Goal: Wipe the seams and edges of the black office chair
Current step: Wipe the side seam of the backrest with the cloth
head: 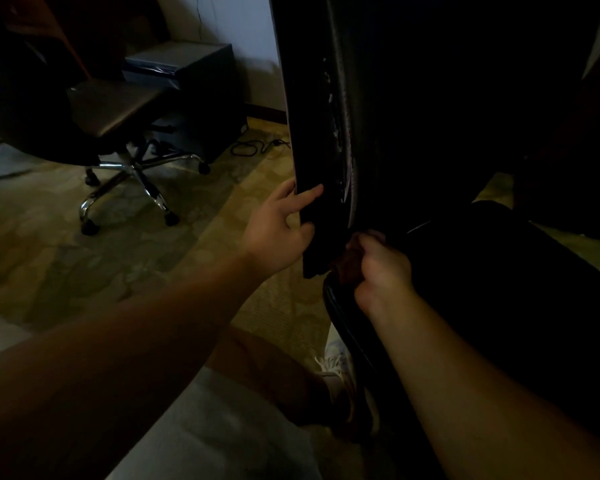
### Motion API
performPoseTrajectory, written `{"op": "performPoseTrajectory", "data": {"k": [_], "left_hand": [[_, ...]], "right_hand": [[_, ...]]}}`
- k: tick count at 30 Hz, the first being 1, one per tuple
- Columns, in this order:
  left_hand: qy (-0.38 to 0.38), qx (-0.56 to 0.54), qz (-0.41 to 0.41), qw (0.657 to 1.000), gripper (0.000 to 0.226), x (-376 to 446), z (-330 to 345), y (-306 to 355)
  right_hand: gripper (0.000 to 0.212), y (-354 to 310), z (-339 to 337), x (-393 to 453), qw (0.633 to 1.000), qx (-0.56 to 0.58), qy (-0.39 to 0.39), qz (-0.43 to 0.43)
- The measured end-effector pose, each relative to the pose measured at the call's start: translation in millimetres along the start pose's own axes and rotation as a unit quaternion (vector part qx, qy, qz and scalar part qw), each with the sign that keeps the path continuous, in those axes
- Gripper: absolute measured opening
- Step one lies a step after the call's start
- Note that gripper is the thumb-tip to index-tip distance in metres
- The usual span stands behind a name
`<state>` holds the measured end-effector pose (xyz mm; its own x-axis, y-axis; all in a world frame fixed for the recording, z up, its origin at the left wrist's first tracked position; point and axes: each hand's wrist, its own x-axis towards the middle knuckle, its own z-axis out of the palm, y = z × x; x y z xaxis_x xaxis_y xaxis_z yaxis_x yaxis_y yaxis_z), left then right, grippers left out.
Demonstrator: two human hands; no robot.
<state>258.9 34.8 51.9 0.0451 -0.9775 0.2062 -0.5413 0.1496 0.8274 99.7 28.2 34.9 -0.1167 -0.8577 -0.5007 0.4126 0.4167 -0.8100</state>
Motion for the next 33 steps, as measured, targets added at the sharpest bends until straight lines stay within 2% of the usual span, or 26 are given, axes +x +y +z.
{"op": "performPoseTrajectory", "data": {"k": [4, 8, 11, 16, 19, 21, 25, 28, 33], "left_hand": [[-0.015, 0.022, -0.002, 1.0, 0.055, 6, -7, 4], [-0.014, 0.076, 0.031, 0.996, 0.046, 11, -23, 18], [-0.003, 0.074, 0.066, 0.995, 0.039, 23, -31, 29], [-0.003, 0.01, 0.039, 0.999, 0.049, 33, -20, 31], [-0.005, 0.0, 0.038, 0.999, 0.053, 33, -19, 27], [-0.01, -0.006, 0.044, 0.999, 0.055, 31, -19, 24], [-0.002, -0.015, 0.046, 0.999, 0.058, 26, -16, 21], [0.008, -0.009, 0.057, 0.998, 0.059, 23, -13, 19], [0.014, -0.013, 0.058, 0.998, 0.059, 21, -12, 21]], "right_hand": [[0.018, -5, -1, 0, 0.997, -0.036, -0.064, 0.002], [0.012, -3, 2, 1, 0.999, -0.032, -0.014, 0.005], [0.006, -2, 10, -5, 0.996, -0.075, -0.037, -0.006], [0.012, -4, 14, -6, 0.998, -0.04, -0.007, -0.037], [0.001, -2, 17, -7, 0.998, -0.039, -0.008, -0.048], [0.004, -3, 16, -7, 0.999, -0.007, 0.011, -0.041], [0.007, -5, 15, -14, 0.999, -0.007, -0.028, -0.017], [0.007, -5, 11, -9, 0.999, 0.025, 0.017, -0.028], [0.007, -8, 7, -7, 0.999, -0.019, -0.028, -0.024]]}}
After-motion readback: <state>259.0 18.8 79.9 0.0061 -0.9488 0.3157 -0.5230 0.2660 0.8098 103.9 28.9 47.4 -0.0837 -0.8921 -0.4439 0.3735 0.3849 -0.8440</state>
